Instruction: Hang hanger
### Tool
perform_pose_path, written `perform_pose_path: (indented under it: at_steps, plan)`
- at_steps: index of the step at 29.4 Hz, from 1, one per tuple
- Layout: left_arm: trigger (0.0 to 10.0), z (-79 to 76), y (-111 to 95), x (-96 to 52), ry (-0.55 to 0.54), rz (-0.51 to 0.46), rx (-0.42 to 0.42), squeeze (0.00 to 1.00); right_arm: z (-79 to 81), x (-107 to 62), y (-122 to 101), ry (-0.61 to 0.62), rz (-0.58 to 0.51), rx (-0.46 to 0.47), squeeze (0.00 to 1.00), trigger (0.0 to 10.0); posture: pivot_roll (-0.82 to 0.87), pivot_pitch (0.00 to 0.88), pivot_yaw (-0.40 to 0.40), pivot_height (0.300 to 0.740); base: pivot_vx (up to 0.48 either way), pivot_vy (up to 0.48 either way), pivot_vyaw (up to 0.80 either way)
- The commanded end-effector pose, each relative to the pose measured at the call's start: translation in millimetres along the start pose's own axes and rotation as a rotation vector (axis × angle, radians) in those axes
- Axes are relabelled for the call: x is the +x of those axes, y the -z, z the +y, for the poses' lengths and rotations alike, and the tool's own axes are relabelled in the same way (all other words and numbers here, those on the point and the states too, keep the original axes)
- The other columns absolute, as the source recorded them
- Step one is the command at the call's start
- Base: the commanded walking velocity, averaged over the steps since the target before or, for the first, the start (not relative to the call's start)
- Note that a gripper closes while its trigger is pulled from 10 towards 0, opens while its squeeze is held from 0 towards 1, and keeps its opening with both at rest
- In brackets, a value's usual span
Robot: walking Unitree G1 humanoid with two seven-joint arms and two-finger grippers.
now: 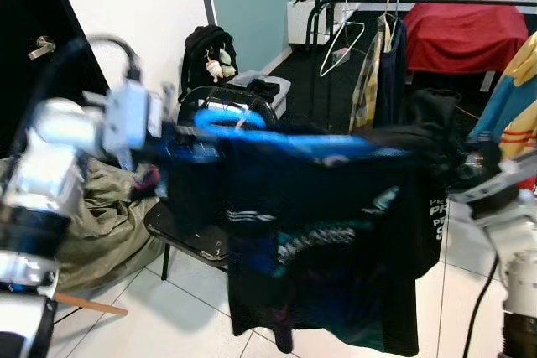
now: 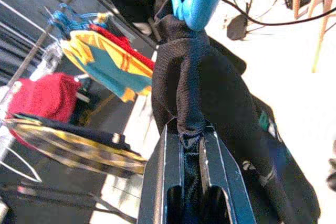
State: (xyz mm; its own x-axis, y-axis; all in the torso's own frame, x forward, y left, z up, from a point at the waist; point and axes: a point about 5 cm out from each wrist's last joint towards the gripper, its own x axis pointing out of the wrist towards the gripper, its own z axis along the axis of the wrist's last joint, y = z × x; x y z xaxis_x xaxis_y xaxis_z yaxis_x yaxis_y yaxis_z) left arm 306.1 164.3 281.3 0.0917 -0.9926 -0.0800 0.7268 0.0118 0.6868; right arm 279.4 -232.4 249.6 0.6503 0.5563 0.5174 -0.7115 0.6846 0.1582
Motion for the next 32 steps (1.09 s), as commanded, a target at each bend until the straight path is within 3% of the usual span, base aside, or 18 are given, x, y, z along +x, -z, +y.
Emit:
perform_pose_path:
  at_steps: [1, 2, 7, 10, 11, 12, 13, 14, 16, 23, 28, 31, 32]
  plan:
    - [10.0, -3.0, -5, 5.2, 0.018, -0.028, 0.007, 0.00, 5.6, 5.1, 12, -0.035, 0.081, -0.017, 0.00, 0.0, -0.09, 0.000, 0.070, 0.740, 0.000, 0.000, 0.00]
    - [10.0, -6.3, -1, 8.0, 0.016, -0.015, -0.005, 0.00, 10.6, 3.5, 19, -0.070, 0.143, -0.020, 0.00, 0.0, -0.09, 0.000, 0.069, 0.740, 0.000, 0.000, 0.00]
    - [10.0, -11.0, 11, 12.4, -0.014, 0.056, -0.027, 0.00, 17.9, 1.1, 20, -0.121, 0.170, -0.003, 0.00, 0.0, -0.10, 0.000, 0.069, 0.740, 0.000, 0.000, 0.00]
    - [10.0, -17.5, 38, 19.3, -0.127, 0.199, -0.086, 0.00, 18.7, 2.9, 11, -0.117, 0.138, 0.001, 0.00, 0.0, -0.10, 0.000, 0.068, 0.740, 0.000, 0.000, 0.00]
    - [10.0, -17.5, 38, 19.3, -0.127, 0.199, -0.086, 0.00, 18.7, 2.9, 11, -0.117, 0.138, 0.001, 0.00, 0.0, -0.10, 0.000, 0.068, 0.740, 0.000, 0.000, 0.00]
    - [10.0, -21.8, 51, 21.1, -0.180, 0.276, -0.110, 0.00, 17.9, 3.9, 9, -0.108, 0.134, -0.007, 0.00, 0.0, -0.10, 0.000, 0.065, 0.740, 0.000, 0.000, 0.00]
    - [10.0, -21.8, 51, 21.1, -0.180, 0.276, -0.110, 0.00, 17.9, 3.9, 9, -0.108, 0.134, -0.007, 0.00, 0.0, -0.10, 0.000, 0.065, 0.740, 0.000, 0.000, 0.00]
    - [10.0, -31.6, 66, 22.6, -0.239, 0.369, -0.137, 0.00, 14.8, 5.7, 7, -0.083, 0.136, -0.028, 0.00, 0.0, -0.10, 0.000, 0.064, 0.740, 0.000, 0.000, 0.00]
    - [10.0, -35.9, 70, 23.5, -0.266, 0.387, -0.154, 0.00, 11.7, 6.6, 8, -0.061, 0.140, -0.038, 0.00, 0.0, -0.10, 0.000, 0.061, 0.740, 0.000, 0.000, 0.00]
    - [10.0, -41.4, 70, 26.7, -0.404, 0.340, -0.211, 0.00, -4.7, 8.1, 11, 0.056, 0.162, -0.066, 0.00, 0.0, -0.08, 0.000, 0.052, 0.740, 0.000, 0.000, 0.00]
    - [10.0, -44.8, 67, 27.0, -0.428, 0.310, -0.213, 0.00, -13.8, 7.8, 14, 0.117, 0.186, -0.070, 0.00, 0.0, -0.08, 0.000, 0.049, 0.740, 0.000, 0.000, 0.00]
    - [10.0, -45.5, 64, 28.0, -0.441, 0.278, -0.209, 0.00, -18.1, 6.4, 18, 0.141, 0.227, -0.076, 0.00, 0.0, -0.07, 0.000, 0.042, 0.740, 0.000, 0.000, 0.00]
    - [10.0, -46.3, 59, 30.4, -0.453, 0.233, -0.202, 0.00, -22.1, 4.3, 25, 0.161, 0.288, -0.083, 0.00, 0.0, -0.07, 0.000, 0.040, 0.740, 0.000, 0.000, 0.00]
